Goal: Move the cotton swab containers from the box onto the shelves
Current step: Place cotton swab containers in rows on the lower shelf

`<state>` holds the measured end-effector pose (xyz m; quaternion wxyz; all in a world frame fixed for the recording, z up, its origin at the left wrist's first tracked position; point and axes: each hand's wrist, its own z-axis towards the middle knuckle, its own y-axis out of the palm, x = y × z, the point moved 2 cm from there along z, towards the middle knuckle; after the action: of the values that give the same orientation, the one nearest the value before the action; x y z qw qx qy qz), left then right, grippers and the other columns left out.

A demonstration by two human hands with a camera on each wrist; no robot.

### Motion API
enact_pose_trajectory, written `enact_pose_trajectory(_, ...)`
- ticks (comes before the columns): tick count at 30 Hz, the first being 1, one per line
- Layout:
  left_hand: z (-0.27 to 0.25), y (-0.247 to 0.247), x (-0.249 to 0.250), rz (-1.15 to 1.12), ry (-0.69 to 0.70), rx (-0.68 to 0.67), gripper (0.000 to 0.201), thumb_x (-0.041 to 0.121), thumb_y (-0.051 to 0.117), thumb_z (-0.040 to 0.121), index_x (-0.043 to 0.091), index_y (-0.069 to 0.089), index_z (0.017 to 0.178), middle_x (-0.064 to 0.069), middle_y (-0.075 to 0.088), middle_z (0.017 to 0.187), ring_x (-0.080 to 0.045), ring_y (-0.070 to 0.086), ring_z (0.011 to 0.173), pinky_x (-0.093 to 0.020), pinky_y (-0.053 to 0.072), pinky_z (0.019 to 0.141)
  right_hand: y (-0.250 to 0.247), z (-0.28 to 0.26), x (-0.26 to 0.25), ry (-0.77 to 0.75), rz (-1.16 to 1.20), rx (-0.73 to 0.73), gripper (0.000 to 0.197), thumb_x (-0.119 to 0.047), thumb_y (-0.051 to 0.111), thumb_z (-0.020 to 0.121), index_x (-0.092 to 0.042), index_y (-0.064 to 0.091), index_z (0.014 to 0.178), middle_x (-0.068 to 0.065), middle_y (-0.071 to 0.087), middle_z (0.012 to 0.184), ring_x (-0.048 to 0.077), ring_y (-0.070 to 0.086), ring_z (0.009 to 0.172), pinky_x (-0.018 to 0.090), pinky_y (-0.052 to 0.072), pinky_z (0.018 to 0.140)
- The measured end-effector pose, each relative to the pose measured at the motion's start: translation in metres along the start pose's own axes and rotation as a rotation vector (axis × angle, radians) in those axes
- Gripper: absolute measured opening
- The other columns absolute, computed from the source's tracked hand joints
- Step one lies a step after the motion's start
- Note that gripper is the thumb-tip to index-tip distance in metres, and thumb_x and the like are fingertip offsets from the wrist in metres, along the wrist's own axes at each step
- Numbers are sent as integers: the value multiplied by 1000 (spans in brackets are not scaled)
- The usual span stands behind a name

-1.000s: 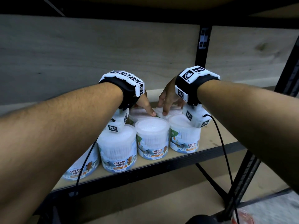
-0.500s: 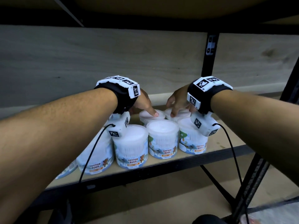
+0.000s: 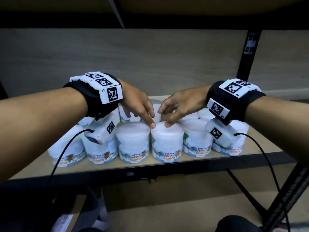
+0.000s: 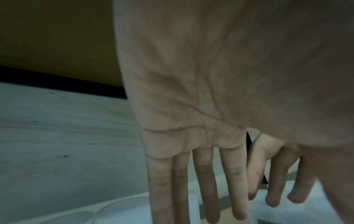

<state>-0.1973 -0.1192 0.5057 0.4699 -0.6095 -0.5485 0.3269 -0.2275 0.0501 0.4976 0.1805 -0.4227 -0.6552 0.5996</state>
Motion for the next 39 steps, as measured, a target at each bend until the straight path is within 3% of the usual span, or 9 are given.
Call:
enact_pose_trajectory(5, -17, 13, -7, -13, -37, -46, 67, 48, 82, 70, 37, 57, 132, 16, 57, 128, 1, 60, 90, -31, 51, 98, 11, 3, -15, 26, -94, -81, 82, -57, 81, 64, -36, 49, 137, -16, 59, 129, 6, 56, 117, 18, 42, 95)
enact_pose_trajectory(7, -19, 17, -9, -24, -31, -62, 59, 43, 85, 69, 37, 63, 124, 15, 64, 123, -3, 65, 90, -32, 53, 97, 14, 4, -19, 29, -111, -101, 81, -55, 84, 63, -35, 52, 135, -18, 62, 124, 7, 60, 112, 23, 45, 100)
enact_pose_trajectory(11, -20, 22, -13, -35, -13, -64, 52, 39, 87, 68, 34, 68, 117, 12, 69, 115, -4, 70, 83, -34, 56, 92, 17, 7, -20, 30, -67, -123, 71, -49, 88, 59, -34, 62, 122, -17, 70, 109, 9, 68, 103, 31, 51, 99)
enact_pose_trajectory(23, -13, 21, -18, -88, -4, -80, 48, 34, 87, 69, 29, 71, 113, 5, 70, 117, -14, 72, 94, -37, 59, 87, 18, 11, -22, 47, -69, -114, 69, -46, 86, 64, -31, 60, 126, -14, 69, 113, 10, 66, 106, 32, 51, 100)
enact_pose_trajectory(27, -6, 17, -22, -97, -23, -76, 65, 40, 85, 70, 30, 61, 129, 7, 64, 124, -17, 64, 110, -35, 58, 89, 13, 17, -22, 97, 8, -124, 68, -43, 82, 71, -27, 57, 132, -5, 64, 124, 14, 61, 113, 29, 51, 98)
enact_pose_trajectory(30, 3, 4, -30, -120, -40, -22, 74, 50, 80, 70, 30, 55, 136, 6, 59, 130, -20, 60, 114, -37, 56, 91, -4, 30, -23, 135, 40, -53, 55, -41, 77, 79, -24, 60, 129, 9, 62, 127, 25, 61, 116, 35, 53, 97)
enact_pose_trajectory(32, 9, -6, -37, -118, -48, 21, 71, 49, 79, 74, 28, 55, 137, 5, 59, 130, -20, 59, 114, -39, 56, 93, -15, 42, -23, 183, 38, 0, 50, -37, 76, 82, -21, 61, 128, 8, 61, 126, 26, 62, 111, 38, 55, 94)
enact_pose_trajectory(39, 40, -38, -60, 1, -76, 176, 67, 39, 78, 80, 24, 51, 140, 5, 58, 130, -16, 58, 113, -34, 55, 93, -39, 94, -33, 307, -39, 107, 62, -35, 75, 84, -8, 53, 135, 11, 59, 127, 30, 65, 100, 43, 53, 93)
